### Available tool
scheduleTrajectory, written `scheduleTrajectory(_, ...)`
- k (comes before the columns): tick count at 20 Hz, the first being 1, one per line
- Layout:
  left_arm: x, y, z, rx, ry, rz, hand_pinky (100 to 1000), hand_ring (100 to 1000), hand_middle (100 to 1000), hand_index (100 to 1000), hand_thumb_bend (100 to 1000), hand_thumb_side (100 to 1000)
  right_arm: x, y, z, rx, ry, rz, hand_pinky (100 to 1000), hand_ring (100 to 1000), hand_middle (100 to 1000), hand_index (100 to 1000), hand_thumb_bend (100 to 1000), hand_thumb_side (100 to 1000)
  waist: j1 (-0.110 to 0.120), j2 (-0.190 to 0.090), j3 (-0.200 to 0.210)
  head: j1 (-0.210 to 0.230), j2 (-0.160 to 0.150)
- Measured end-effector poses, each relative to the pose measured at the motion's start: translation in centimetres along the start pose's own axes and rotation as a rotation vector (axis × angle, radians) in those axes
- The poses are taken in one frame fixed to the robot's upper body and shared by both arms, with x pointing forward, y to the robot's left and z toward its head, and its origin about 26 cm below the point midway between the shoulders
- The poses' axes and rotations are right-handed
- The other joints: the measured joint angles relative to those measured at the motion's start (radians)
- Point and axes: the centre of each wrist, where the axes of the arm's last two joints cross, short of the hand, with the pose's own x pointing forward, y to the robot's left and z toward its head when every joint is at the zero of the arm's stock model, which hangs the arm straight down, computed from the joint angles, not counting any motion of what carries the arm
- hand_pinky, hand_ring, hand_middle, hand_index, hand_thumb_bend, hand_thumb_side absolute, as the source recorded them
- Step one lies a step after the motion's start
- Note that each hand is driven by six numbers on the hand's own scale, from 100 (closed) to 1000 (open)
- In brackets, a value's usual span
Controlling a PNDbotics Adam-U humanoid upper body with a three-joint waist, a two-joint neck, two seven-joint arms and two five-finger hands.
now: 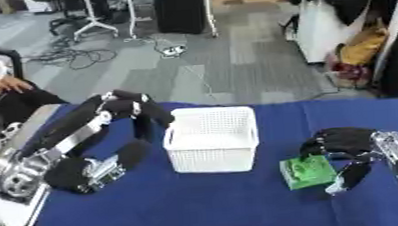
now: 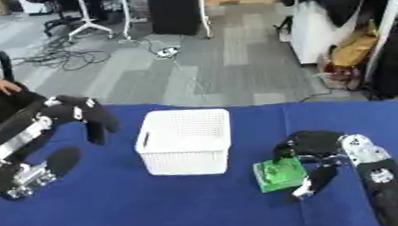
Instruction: Pick up objects on the table and place them in the box.
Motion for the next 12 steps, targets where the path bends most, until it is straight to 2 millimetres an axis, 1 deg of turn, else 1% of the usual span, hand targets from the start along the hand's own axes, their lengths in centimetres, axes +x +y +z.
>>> scheduleTrajectory(1, 0.0, 0.0, 0.0, 0.0, 0.0, 0.0, 370, 469, 577, 773, 123, 1000, 0.04, -0.14, -0.13, -0.002, 0.001, 0.001, 857, 758, 816, 860, 734, 1000, 0.0, 0.0, 0.002, 0.0, -0.003)
scheduleTrajectory(2, 0.0, 0.0, -0.01, -0.001, 0.0, 0.0, 370, 469, 577, 773, 123, 1000, 0.12, -0.23, -0.27, -0.003, 0.0, 0.001, 857, 758, 816, 860, 749, 1000, 0.0, 0.0, 0.003, 0.0, -0.003)
scheduleTrajectory(12, 0.06, 0.14, -0.21, -0.001, -0.005, -0.002, 371, 469, 577, 773, 123, 1000, 0.14, -0.73, -0.55, -0.02, 0.025, -0.001, 855, 756, 813, 858, 747, 1000, 0.0, 0.003, 0.008, 0.0, -0.004)
